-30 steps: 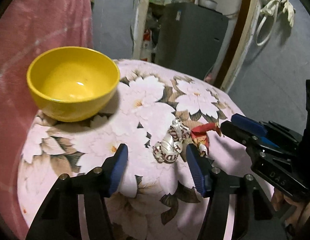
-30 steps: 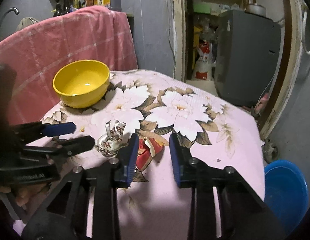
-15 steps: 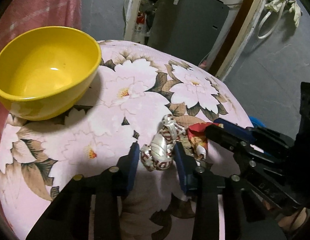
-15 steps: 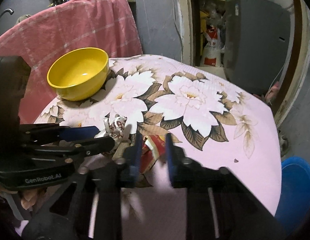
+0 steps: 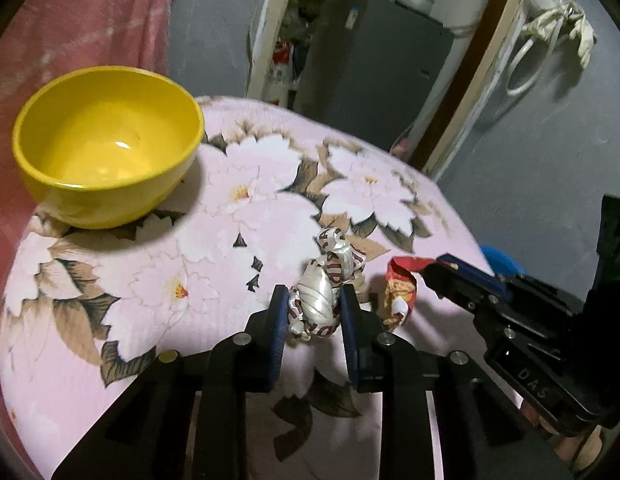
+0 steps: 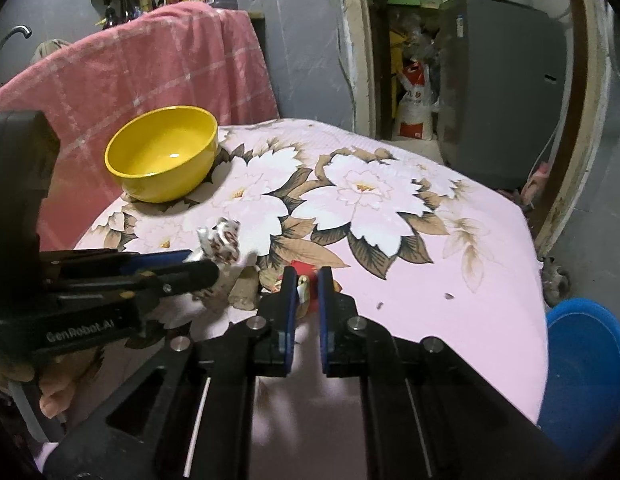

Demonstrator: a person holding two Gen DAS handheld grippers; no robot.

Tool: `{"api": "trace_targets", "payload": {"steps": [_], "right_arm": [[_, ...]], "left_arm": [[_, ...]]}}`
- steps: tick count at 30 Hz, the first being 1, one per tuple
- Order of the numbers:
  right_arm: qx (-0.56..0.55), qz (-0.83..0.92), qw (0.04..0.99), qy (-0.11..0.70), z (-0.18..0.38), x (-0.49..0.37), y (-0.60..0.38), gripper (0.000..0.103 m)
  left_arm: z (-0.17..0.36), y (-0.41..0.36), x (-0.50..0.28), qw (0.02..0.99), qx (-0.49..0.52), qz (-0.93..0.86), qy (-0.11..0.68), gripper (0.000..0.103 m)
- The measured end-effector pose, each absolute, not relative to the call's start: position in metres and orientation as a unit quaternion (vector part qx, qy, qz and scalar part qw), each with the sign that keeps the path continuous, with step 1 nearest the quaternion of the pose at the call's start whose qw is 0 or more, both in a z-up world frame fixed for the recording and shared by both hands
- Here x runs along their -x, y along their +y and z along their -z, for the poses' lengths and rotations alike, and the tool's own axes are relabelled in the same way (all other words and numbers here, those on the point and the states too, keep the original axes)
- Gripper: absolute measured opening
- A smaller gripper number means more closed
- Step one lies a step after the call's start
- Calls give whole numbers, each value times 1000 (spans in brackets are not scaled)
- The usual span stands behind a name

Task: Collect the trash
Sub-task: 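Carry both held wrappers over the blue basin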

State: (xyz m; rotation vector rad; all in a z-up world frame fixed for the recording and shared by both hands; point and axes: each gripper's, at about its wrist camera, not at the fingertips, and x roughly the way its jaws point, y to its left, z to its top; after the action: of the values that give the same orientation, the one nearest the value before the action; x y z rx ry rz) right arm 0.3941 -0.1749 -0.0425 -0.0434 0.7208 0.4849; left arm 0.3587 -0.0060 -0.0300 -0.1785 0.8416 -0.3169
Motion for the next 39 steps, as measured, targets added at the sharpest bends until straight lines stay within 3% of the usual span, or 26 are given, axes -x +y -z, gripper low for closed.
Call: {"api": "trace_targets", "payload": {"steps": [22, 30, 39], "right_arm": [[6, -110, 991, 74, -87, -273, -282, 39], [0, -55, 998, 40, -101, -244, -336, 39], [-22, -4, 998, 59, -86, -232, -395, 39]], "left_arm": [[-92, -92, -281, 952, 115, 236, 158, 22], [-108, -153, -270, 944, 98, 284, 133, 22], [-99, -217, -275, 929, 68, 326, 163, 22]]}}
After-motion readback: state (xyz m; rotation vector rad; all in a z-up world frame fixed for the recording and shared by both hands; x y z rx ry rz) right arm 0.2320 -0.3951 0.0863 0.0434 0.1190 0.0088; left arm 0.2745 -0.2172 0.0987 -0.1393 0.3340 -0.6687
